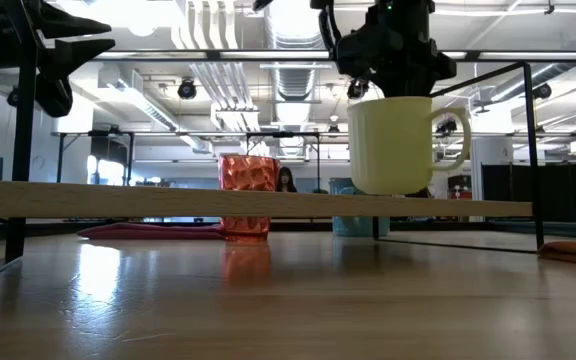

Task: Stack small to large cups/mugs on shelf
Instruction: Put the yellow mug on the shelf

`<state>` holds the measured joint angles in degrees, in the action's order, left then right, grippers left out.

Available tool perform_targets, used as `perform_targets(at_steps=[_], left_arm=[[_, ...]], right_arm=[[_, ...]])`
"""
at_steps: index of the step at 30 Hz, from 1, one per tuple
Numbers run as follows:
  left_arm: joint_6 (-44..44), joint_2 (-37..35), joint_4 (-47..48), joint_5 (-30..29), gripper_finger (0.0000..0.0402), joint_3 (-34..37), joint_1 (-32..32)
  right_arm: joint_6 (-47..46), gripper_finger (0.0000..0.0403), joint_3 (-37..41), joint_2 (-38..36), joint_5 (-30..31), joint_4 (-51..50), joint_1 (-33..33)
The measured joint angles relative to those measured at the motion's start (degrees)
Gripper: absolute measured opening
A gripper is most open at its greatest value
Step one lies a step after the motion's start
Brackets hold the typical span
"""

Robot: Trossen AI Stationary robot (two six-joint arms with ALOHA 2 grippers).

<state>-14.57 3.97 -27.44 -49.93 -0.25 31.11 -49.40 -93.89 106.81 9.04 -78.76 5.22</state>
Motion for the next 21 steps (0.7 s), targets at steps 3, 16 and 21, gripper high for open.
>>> perform_targets(at_steps=[3, 16, 21], left_arm=[[0.01, -0.02, 0.00, -0.02, 0.0073, 0.00, 0.00], [0.00, 0.00, -0.04, -0.02, 0.0073, 0.00, 0.00], [0.00, 0.00, -0.02, -0.02, 0.0073, -0.01, 0.02]], right_arm=[[-1.53, 0.0009, 2.13, -0.20, 0.01, -0.11, -0.01], [-4.14, 0.0050, 2.42, -0.63, 1.59, -0.55, 0.12], [-4.65, 0.0095, 2.41, -1.34, 2.82, -1.92, 0.12]])
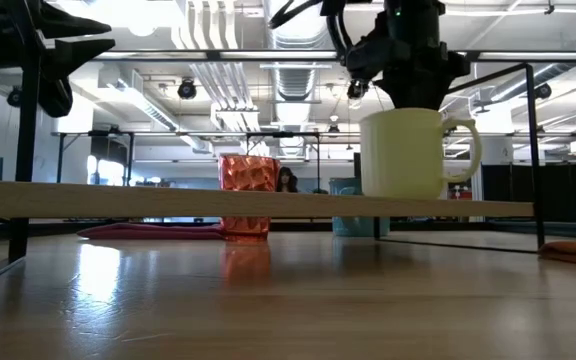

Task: Stack small to large cups/mugs on shelf
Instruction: Put the yellow mug on the shelf, then put the blue mug on the shelf

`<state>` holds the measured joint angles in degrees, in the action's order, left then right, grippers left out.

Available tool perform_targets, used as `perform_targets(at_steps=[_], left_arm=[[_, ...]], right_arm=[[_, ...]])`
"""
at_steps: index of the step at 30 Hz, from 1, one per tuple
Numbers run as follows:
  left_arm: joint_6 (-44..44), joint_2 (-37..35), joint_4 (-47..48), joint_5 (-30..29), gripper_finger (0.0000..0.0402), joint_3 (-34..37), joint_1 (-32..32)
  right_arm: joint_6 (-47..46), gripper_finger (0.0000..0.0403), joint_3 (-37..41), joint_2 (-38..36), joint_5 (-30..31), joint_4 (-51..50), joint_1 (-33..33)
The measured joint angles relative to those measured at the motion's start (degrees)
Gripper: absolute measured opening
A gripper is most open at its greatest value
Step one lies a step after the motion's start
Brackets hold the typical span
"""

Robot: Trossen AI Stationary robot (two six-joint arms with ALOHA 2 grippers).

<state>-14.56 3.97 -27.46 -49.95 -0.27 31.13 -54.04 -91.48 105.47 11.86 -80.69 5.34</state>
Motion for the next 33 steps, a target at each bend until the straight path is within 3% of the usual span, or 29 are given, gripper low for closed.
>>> perform_targets(at_steps=[6, 11, 18, 24, 28, 33], left_arm=[[0.01, 0.02, 0.00, 0.00, 0.0073, 0.01, 0.00], [0.02, 0.00, 0.00, 0.00, 0.0073, 0.00, -0.01], [0.00, -0.03, -0.05, -0.06, 0.0073, 0.00, -0.01], [0.00, -0.15, -0.57, -1.58, 0.0073, -0.01, -0.02], [-0.09, -0.15, -0.57, -1.58, 0.0073, 0.01, -0.01], [-0.14, -0.15, -0.63, -1.58, 0.0073, -0.01, -0.02]], right_arm=[[-0.73, 0.0134, 0.00, -3.27, 0.83, 0.03, 0.00], [-2.91, 0.0143, 0.00, -7.94, 0.96, 1.42, 0.02], [-6.46, 0.0143, -0.09, -15.76, 8.48, 15.20, -1.84], [-8.68, 0.0139, -0.09, -18.11, 9.59, 8.45, -14.71], [-3.91, 0.0147, -0.09, -16.92, 0.23, 7.36, -26.22], [3.18, 0.0167, 0.00, -12.46, -5.35, 7.50, -34.39]])
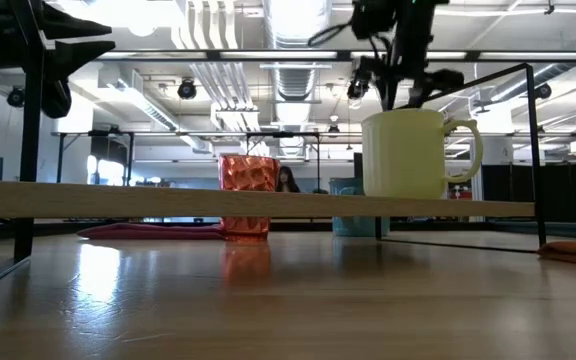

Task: Stack small to large cups/mugs on shelf
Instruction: Put the blue mug on the shelf

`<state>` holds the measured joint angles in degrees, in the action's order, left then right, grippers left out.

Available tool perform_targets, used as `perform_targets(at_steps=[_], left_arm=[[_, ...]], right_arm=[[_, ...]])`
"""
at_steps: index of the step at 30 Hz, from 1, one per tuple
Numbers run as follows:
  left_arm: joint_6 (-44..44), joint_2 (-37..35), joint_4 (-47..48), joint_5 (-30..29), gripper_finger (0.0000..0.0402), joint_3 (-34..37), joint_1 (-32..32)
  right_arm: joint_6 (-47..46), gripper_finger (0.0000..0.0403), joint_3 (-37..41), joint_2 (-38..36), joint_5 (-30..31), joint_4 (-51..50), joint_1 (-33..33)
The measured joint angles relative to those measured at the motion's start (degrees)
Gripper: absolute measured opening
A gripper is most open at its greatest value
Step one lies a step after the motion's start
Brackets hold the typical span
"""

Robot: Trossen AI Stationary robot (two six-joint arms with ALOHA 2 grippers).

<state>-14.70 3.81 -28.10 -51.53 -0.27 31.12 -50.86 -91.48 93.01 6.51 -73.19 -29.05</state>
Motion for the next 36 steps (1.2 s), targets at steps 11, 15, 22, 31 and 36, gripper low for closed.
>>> perform_targets(at_steps=[11, 15, 22, 31, 36], left_arm=[[0.04, 0.00, 0.09, 0.00, 0.0073, 0.00, 0.00], [0.07, 0.00, 0.16, 0.01, 0.0073, 0.00, 0.00], [0.08, 0.00, 0.63, 0.02, 0.0073, 0.00, 0.00], [0.55, 0.00, 0.79, 0.02, 0.0073, 0.00, 0.00], [0.57, 0.00, 0.79, 0.02, 0.0073, 0.00, 0.00]], right_arm=[[2.52, 0.0205, 0.05, 11.20, -3.51, 2.75, -2.33], [2.03, 0.0205, 0.07, 13.60, -3.46, 3.16, -2.43], [-0.69, 0.0205, 4.25, 12.87, -3.65, 6.33, -2.89], [-6.88, 0.0205, 14.79, 6.93, -6.69, 21.09, -3.82], [-9.26, 0.0197, 18.08, 6.54, -6.59, 20.11, -4.16]])
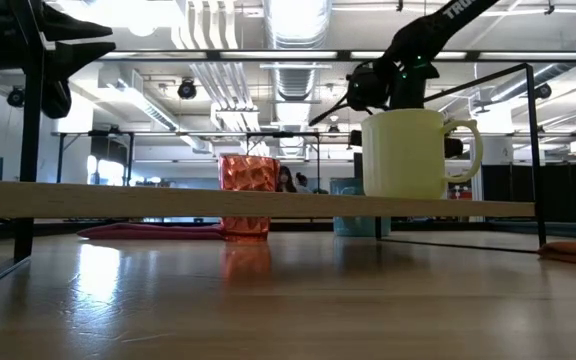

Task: Stack small to large cups/mugs on shelf
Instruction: Put the blue mug on the shelf

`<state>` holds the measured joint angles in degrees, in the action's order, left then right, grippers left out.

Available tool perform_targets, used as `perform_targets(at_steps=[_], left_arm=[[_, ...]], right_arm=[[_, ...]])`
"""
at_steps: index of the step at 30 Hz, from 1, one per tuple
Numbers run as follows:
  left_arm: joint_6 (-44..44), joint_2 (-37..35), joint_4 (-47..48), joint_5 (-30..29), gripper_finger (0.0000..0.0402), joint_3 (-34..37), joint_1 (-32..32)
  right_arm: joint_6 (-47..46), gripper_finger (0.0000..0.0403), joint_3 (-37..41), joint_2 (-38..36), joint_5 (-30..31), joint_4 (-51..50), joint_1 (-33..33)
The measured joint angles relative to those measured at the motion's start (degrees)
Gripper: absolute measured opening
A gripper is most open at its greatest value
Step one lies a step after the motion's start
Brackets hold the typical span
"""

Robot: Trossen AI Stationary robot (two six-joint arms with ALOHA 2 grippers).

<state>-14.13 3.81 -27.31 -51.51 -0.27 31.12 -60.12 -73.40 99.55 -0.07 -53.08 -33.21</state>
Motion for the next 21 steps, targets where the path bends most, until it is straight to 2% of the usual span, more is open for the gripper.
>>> perform_targets(at_steps=[6, 16, 21], left_arm=[[0.00, 0.00, 0.02, 0.00, 0.0073, 0.00, 0.00], [-0.02, 0.00, 0.00, 0.00, 0.0073, 0.01, -0.01], [-0.37, 0.00, 0.00, 0.00, 0.0073, 0.00, 0.01]], right_arm=[[-0.34, 0.0151, 0.63, -0.09, 0.06, 2.26, 0.09], [-0.10, 0.0038, 0.60, -0.09, 2.35, 3.90, -0.02], [0.45, 0.0042, 1.22, -0.11, 2.90, 4.43, 0.04]])
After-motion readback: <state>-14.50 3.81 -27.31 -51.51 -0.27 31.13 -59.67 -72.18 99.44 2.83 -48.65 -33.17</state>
